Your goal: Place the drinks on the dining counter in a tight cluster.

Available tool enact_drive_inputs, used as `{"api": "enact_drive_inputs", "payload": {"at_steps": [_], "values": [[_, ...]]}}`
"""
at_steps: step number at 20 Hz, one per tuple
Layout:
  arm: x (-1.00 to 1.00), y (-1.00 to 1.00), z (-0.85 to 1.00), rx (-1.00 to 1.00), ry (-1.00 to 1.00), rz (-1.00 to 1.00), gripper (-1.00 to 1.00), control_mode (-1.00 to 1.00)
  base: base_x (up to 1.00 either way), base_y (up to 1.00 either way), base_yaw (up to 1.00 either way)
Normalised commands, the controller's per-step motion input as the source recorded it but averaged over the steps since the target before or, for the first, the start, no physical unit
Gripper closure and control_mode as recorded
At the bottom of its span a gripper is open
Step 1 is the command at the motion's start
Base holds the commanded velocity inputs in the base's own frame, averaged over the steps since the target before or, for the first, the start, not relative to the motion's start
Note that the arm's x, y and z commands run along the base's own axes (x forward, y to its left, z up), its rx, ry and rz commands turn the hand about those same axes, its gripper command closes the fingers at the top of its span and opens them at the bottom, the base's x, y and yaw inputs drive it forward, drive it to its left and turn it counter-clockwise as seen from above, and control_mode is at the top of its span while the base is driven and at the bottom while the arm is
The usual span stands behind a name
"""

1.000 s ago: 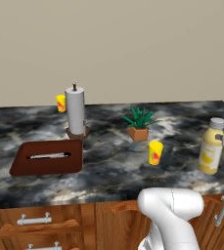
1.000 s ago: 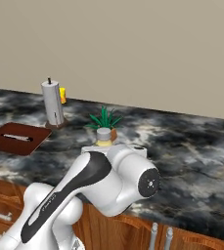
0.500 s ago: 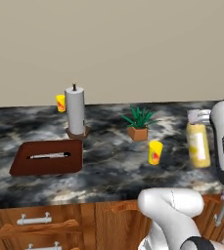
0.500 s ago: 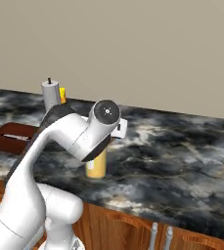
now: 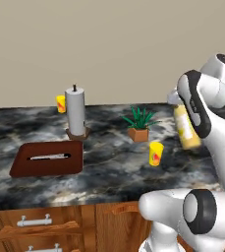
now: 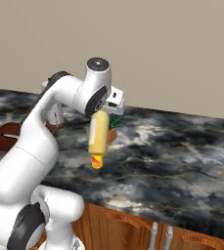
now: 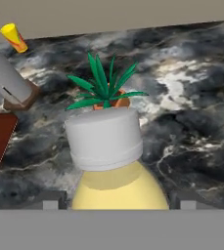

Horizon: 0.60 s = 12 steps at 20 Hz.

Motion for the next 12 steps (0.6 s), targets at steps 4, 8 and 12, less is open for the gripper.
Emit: {"api": "enact_drive_inputs", "payload": {"at_steps": [4,8,12], "values": [[0.99,-0.41,-0.26,0.13,-0.06,0.48,1.00,-1.00,0.00,0.00,0.00],[0.82,-0.51,-0.30,0.14,-0.10,0.64,1.00,-1.00,0.00,0.00,0.00],[0.60,-0.33,-0.26,0.15,-0.09,0.58,1.00,-1.00,0.00,0.00,0.00]]}}
